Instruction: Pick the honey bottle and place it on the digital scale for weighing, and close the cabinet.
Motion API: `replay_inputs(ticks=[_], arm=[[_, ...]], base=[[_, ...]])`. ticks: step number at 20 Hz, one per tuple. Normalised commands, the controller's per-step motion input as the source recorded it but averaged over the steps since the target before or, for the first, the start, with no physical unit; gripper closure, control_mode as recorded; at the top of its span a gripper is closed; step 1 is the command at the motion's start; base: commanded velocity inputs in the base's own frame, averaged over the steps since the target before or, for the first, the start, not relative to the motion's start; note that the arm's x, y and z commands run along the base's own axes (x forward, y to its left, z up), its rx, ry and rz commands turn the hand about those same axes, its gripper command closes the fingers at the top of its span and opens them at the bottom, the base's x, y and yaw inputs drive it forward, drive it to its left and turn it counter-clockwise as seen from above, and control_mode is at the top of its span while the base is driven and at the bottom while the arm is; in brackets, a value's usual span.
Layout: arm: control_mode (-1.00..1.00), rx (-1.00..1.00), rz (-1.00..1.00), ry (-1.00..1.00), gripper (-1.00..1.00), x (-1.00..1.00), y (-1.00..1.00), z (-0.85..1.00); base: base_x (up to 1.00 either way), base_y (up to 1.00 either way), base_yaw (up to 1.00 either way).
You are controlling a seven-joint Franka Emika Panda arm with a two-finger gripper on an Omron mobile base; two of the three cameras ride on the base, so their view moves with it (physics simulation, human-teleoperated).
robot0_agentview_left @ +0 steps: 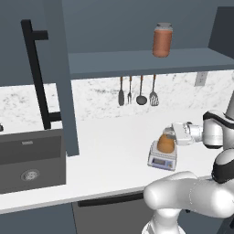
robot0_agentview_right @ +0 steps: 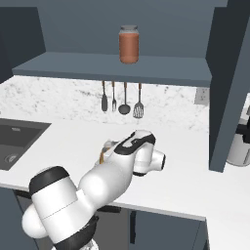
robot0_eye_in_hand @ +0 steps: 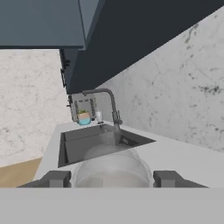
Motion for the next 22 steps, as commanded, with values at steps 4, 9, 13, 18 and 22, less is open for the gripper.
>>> replay_inputs(ticks=[4, 9, 13, 18, 22], arm=[[-1.00, 0.00, 0.00, 0.00, -1.00, -0.03, 0.00, -0.29], [-1.00, 0.00, 0.00, -0.02, -1.00, -0.10, 0.00, -0.04], [-1.00, 0.00, 0.00, -0.04, -1.00, -0.05, 0.00, 0.00], [-1.00, 0.00, 0.00, -0.09, -1.00, -0.12, 0.00, 0.05], [-1.00, 0.01, -0.02, -0.13, -1.00, -0.15, -0.02, 0.22]], base=[[0.00, 0.00, 0.00], [0.00, 0.00, 0.00], [0.00, 0.00, 0.00], [0.00, 0.00, 0.00], [0.00, 0.00, 0.00]])
